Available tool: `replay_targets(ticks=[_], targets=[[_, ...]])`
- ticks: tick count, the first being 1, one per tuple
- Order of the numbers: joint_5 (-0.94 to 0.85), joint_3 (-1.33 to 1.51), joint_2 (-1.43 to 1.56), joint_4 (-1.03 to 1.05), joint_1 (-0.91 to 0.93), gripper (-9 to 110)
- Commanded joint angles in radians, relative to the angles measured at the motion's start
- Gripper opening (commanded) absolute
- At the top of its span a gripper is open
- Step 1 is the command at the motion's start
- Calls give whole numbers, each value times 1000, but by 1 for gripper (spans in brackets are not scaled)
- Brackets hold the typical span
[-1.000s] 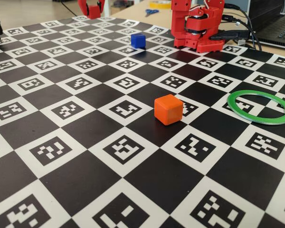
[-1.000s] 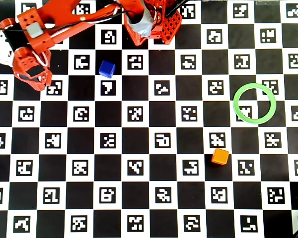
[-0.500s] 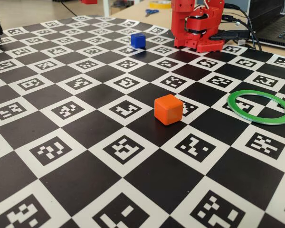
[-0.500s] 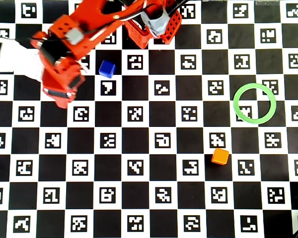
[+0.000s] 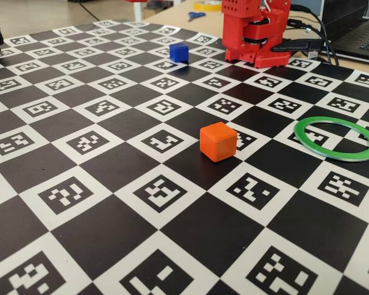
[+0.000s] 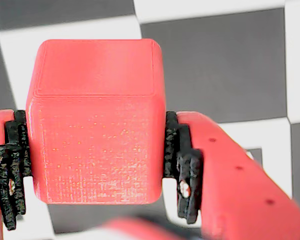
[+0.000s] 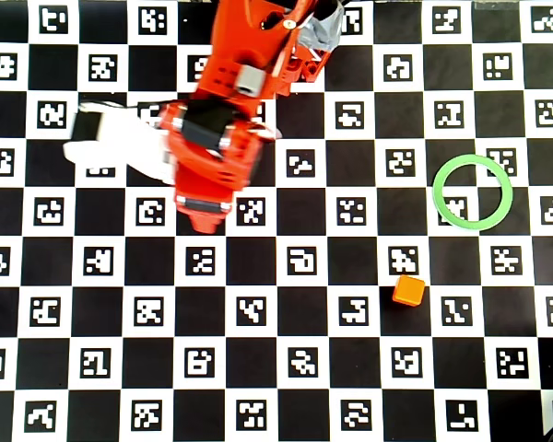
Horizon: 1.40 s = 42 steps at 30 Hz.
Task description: Grab the red cube then put it in the green circle then put the blue cube on top and finally the orange cube on top
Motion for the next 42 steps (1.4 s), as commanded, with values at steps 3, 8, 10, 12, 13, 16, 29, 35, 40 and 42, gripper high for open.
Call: replay_targets(ticks=[3,8,10,12,13,16,29,35,40,42], targets=[[163,35,100,23,-222,5],[295,75,115,-44,-408,5],[344,55,78,-48,-477,5],[399,18,15,-41,-528,5],[425,-8,-23,-35,-548,5],[476,-83,-132,-34,-598,5],[667,-362,-405,-107,-890,3],[742,-454,-511,-149,-997,3],[796,-482,-540,-196,-1012,3],[810,-471,-537,-219,-1006,3]])
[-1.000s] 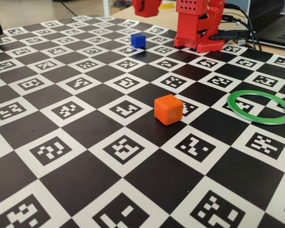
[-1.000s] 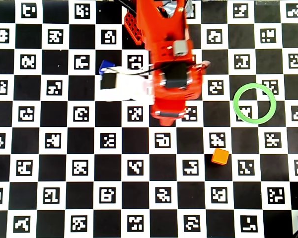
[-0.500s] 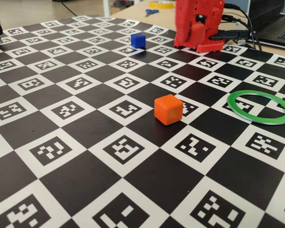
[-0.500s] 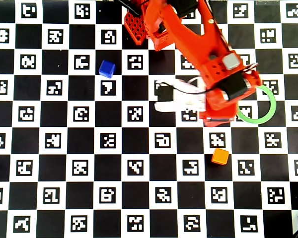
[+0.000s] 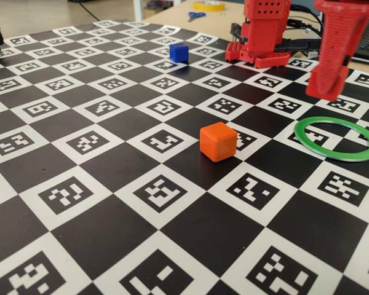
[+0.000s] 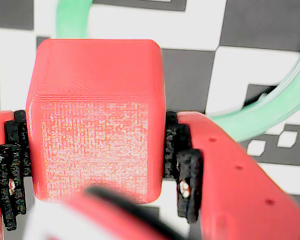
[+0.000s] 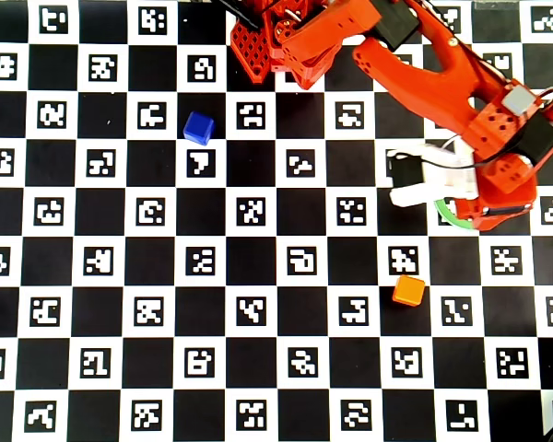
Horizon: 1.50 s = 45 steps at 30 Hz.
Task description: Grab the red cube then put it in the green circle then put the blue cube on top and finally the orange cube on top
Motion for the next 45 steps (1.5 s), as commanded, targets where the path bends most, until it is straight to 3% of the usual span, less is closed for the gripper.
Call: replay_targets(ticks=[1,22,45], targets=[[26,-64,48,-44,6,3],[41,357,230,-281,18,3],[51,523,301,-423,-74,2]])
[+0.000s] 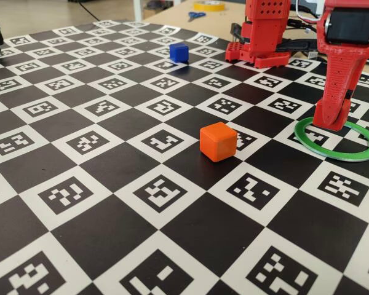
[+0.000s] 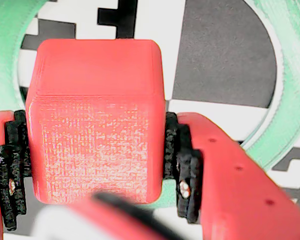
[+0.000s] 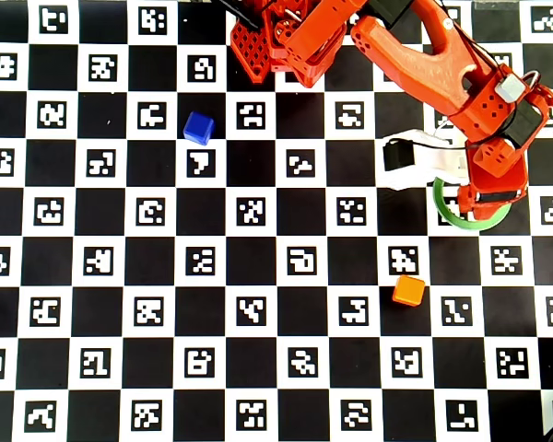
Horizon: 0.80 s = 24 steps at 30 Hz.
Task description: Grab the red cube then put it in the green circle then put the blue cube on top and finally the orange cube on top
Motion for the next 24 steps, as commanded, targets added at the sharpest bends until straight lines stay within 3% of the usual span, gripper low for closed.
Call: replay_targets(ticks=[1,24], targets=[[2,-8,126,-17,-17,2],[2,31,91,-66,-55,2]])
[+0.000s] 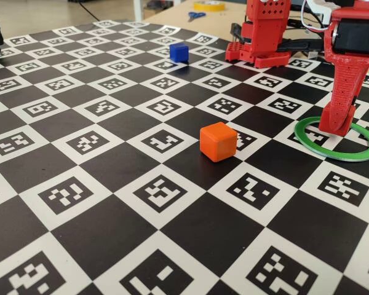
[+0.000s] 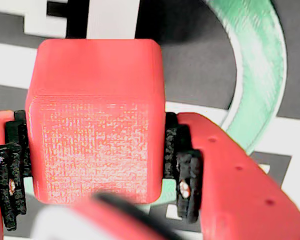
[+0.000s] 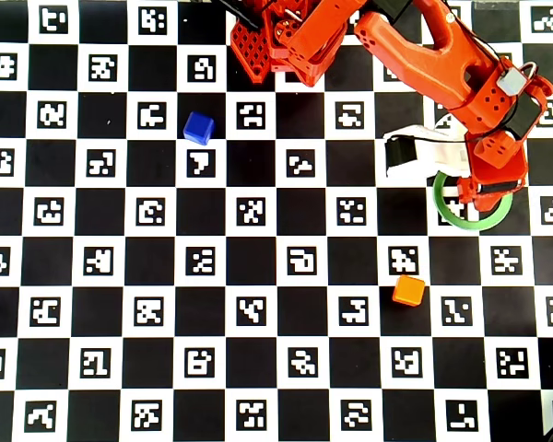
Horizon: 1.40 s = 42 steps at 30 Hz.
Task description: Grab the red cube then put it in the green circle then put the blue cube on top and finally the orange cube on top
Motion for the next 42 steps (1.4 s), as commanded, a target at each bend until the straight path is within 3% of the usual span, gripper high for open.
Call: replay_targets(ticks=[1,34,42], targets=[[2,-12,87,-11,-9,2],[-6,8,15,-44,2,2],[25,18,14,-44,3,7]])
